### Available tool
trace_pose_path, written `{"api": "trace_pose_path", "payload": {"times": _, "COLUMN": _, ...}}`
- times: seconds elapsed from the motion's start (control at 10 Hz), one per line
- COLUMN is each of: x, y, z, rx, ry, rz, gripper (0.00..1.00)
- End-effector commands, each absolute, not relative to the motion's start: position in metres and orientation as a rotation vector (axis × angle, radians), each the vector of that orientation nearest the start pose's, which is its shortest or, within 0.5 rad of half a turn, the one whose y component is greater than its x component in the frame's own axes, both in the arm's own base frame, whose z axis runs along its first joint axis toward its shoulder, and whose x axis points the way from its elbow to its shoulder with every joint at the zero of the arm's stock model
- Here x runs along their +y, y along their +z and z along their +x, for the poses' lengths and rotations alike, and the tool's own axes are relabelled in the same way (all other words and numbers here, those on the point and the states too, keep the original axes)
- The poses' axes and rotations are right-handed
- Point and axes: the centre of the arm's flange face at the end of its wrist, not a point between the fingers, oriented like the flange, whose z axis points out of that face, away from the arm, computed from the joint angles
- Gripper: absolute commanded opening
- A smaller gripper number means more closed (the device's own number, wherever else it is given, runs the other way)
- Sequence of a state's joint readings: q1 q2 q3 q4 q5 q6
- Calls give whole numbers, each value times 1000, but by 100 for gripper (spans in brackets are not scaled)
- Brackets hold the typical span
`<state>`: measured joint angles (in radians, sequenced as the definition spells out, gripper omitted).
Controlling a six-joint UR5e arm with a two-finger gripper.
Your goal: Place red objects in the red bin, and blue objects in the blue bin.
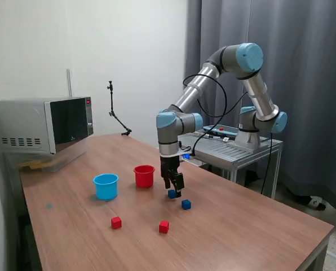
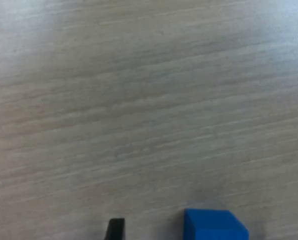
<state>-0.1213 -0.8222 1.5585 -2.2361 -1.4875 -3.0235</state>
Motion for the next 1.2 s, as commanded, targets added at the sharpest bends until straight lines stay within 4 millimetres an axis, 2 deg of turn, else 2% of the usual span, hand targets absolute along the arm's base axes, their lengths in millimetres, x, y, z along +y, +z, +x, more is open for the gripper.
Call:
{"api": "trace_pose_path", "payload": {"times": 0.0, "x": -59, "y": 104, "z": -684, "rx": 2475, "ry": -174, "rz": -1938, "gripper": 100}}
{"api": "trace_pose_path", "payload": {"times": 0.7, "x": -62, "y": 108, "z": -688, "rx": 2472, "ry": -159, "rz": -1948, "gripper": 100}}
{"api": "trace_pose_path", "payload": {"times": 0.8, "x": -64, "y": 110, "z": -689, "rx": 2469, "ry": -152, "rz": -1956, "gripper": 0}}
{"api": "trace_pose_path", "payload": {"times": 1.1, "x": -69, "y": 110, "z": -689, "rx": 2463, "ry": -152, "rz": -1963, "gripper": 0}}
